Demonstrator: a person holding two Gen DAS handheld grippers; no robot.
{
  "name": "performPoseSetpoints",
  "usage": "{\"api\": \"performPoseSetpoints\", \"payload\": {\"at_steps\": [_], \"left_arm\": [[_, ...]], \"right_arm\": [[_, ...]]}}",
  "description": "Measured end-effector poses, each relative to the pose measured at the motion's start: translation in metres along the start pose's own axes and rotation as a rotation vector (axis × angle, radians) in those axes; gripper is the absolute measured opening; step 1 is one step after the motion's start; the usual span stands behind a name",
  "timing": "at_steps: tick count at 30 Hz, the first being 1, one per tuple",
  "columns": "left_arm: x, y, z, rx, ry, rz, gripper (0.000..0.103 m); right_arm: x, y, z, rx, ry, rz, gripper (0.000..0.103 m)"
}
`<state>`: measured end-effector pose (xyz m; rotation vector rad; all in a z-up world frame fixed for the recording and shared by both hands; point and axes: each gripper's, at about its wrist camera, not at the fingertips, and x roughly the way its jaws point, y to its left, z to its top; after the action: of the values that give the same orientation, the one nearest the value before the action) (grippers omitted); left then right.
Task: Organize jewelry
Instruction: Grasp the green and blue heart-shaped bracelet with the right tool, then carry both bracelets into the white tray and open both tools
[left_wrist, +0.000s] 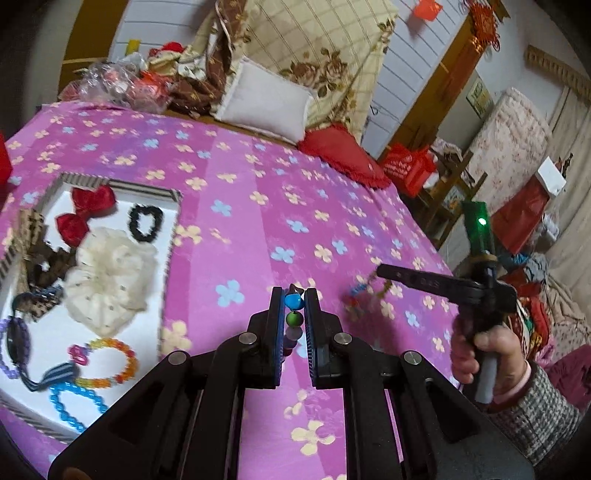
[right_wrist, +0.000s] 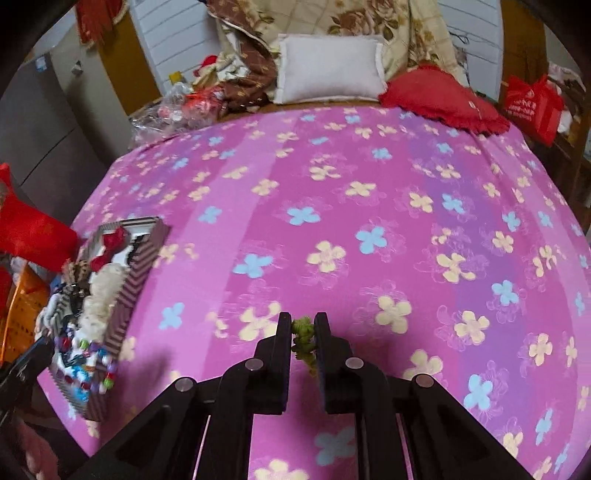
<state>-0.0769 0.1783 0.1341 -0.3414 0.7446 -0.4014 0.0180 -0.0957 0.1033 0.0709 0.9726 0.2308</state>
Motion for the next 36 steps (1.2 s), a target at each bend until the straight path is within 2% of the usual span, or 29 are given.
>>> {"api": "performPoseSetpoints", "payload": {"at_steps": [7,12,19,24,29,36], "left_arm": [[-0.032,0.044,0.012,-0.069,-0.073,0.086,0.009],[-0.050,0.085,0.015,-0.125,-0.105,0.189,0.009],[-0.055,0.137,0.010,-0.259,-0.075,0.248,0.009],[-0.044,0.163,0.001,-0.341,-0.001,0.299,0.009],[-0.036,0.187,-0.006,-0.407,0.033,0.356,0.009],[-0.031,0.192,-0.009,-0.427,0.043,0.355,0.009]], "right_arm": [[-0.029,0.063,0.010,-0.079,-0.034,0.071,0.011],[-0.031,0.119,0.019,-0.122,-0.027,0.158,0.011],[-0.008,0.207,0.022,-0.210,0.032,0.260,0.011],[0.015,0.255,0.008,-0.273,0.089,0.298,0.011],[0.042,0.280,-0.007,-0.317,0.124,0.277,0.011],[0.082,0.278,-0.012,-0.310,0.161,0.175,0.011]]}}
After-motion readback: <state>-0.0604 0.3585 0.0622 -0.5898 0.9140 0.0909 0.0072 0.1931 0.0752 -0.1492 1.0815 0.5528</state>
